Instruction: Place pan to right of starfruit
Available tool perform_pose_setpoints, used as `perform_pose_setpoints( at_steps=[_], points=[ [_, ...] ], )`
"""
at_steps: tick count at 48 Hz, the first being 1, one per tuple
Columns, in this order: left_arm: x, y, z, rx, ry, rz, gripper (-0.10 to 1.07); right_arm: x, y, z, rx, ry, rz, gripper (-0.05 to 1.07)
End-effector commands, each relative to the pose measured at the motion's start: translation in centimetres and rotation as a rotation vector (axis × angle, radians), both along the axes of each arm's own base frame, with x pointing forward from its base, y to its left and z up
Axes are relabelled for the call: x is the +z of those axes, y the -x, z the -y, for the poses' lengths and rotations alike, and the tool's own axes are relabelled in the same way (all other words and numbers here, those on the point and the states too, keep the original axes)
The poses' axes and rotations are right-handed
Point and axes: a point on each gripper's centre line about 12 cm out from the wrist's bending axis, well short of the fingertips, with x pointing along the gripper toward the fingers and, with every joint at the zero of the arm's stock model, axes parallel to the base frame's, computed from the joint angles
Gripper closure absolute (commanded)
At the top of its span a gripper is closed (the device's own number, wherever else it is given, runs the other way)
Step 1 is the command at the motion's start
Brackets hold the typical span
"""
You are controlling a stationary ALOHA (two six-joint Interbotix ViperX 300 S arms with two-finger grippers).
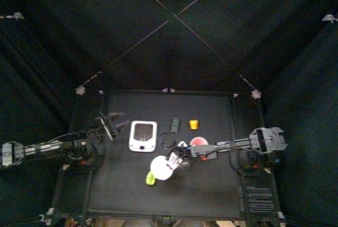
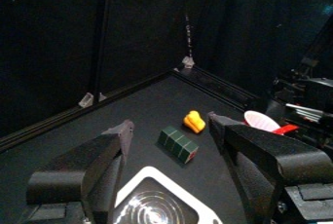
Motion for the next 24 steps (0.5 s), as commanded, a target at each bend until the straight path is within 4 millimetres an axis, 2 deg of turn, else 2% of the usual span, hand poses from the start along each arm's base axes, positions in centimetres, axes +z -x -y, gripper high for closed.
perform_pose_setpoints(
  at_steps=[1,11,24],
  points=[
    [0.5,-0.2,-0.1,0.002,-0.006,0.01,0.01,1.4,1.9,-0.8,0.008,-0.024,0.07,0.73],
    [0.4,-0.1,-0.1,0.005,0.003,0.012,0.01,-0.3,4.7,-3.1,0.025,-0.083,0.061,0.73],
    [0.3,-0.1,-0.1,0.008,0.011,0.013,0.01,-2.0,6.2,-5.4,0.078,-0.069,0.01,0.73]
  ],
)
